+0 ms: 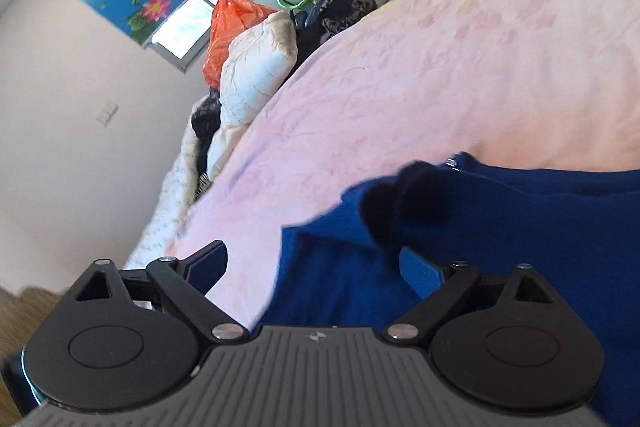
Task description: Fold small clothes
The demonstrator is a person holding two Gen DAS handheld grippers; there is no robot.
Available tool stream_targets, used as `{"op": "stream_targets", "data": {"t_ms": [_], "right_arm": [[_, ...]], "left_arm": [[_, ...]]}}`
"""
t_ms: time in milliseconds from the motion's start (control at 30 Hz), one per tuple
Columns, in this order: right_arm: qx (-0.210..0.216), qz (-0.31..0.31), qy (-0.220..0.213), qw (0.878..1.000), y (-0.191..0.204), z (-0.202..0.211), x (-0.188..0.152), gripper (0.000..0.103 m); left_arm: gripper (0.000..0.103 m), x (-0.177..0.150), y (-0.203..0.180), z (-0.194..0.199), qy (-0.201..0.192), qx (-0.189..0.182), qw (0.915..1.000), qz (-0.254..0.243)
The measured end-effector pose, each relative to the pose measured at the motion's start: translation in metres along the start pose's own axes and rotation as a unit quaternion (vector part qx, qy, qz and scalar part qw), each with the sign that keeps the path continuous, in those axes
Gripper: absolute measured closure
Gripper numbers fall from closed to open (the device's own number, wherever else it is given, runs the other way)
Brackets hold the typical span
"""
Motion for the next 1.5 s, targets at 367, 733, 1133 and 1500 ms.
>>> {"op": "stream_targets", "data": {"t_ms": [367, 733, 1133, 1500], "right_arm": [[-0.133, 0.137, -0.112, 0.975, 0.028, 0.107, -0.025, 0.002], [-0.257, 0.070, -0.120, 0.956, -0.034, 0.235, -0.108, 0.002], [-0.246, -0.006, -0.141, 0.959, -0.055, 0.260, -0.147, 0.002], [-0.297, -0.010, -0.129, 0.946, -0.071, 0.282, -0.166, 0.002]], "left_arm": [[0.098, -0.013, 0.047, 0.024, -0.013, 0.028, 0.9989, 0.034], [0.094, 0.039, -0.021, 0.023, -0.016, -0.042, 0.9944, -0.096], [0.094, 0.134, -0.054, -0.130, -0.014, 0.057, 0.9935, -0.098], [0.056, 0.078, -0.005, -0.031, -0.037, 0.031, 0.9988, -0.007]]}}
Point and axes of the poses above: each gripper's, at about its wrist camera, not at the fingertips, and z roughly against the way its jaws point, y to its left, x to its top, the point moved 2 cm from there along -z, roughly the way its jaws point, and after that the axes turned 3 degrees about z, right-handed, at the moved point
